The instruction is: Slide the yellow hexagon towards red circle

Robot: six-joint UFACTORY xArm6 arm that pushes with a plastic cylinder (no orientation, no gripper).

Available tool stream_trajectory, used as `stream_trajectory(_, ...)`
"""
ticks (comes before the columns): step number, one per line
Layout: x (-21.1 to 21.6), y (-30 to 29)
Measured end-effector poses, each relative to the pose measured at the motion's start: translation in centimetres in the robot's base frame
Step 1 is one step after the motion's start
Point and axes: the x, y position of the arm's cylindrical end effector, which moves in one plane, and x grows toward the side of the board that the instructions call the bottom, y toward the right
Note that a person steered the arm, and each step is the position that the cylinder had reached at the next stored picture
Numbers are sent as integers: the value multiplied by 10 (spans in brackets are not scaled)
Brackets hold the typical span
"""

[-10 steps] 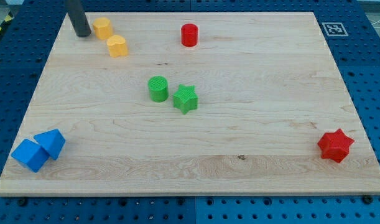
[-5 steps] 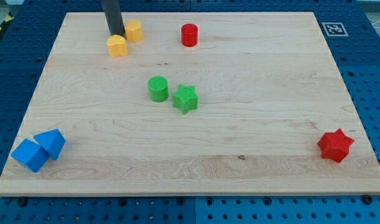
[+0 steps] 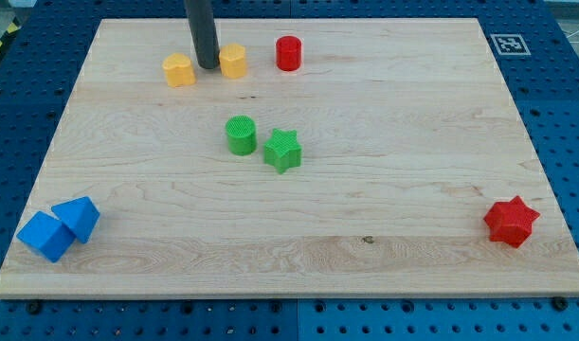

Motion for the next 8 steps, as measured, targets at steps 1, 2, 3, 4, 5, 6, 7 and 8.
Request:
stream_trajectory(1, 2, -1)
stream_trajectory(2, 21, -7)
stream_trajectory(3, 26, 5)
stream_trajectory(4, 26, 33)
stream_trajectory(5, 26, 57)
stream_trajectory(6, 26, 74)
stream_trajectory(7, 32, 66)
stream_trajectory(8, 34, 31)
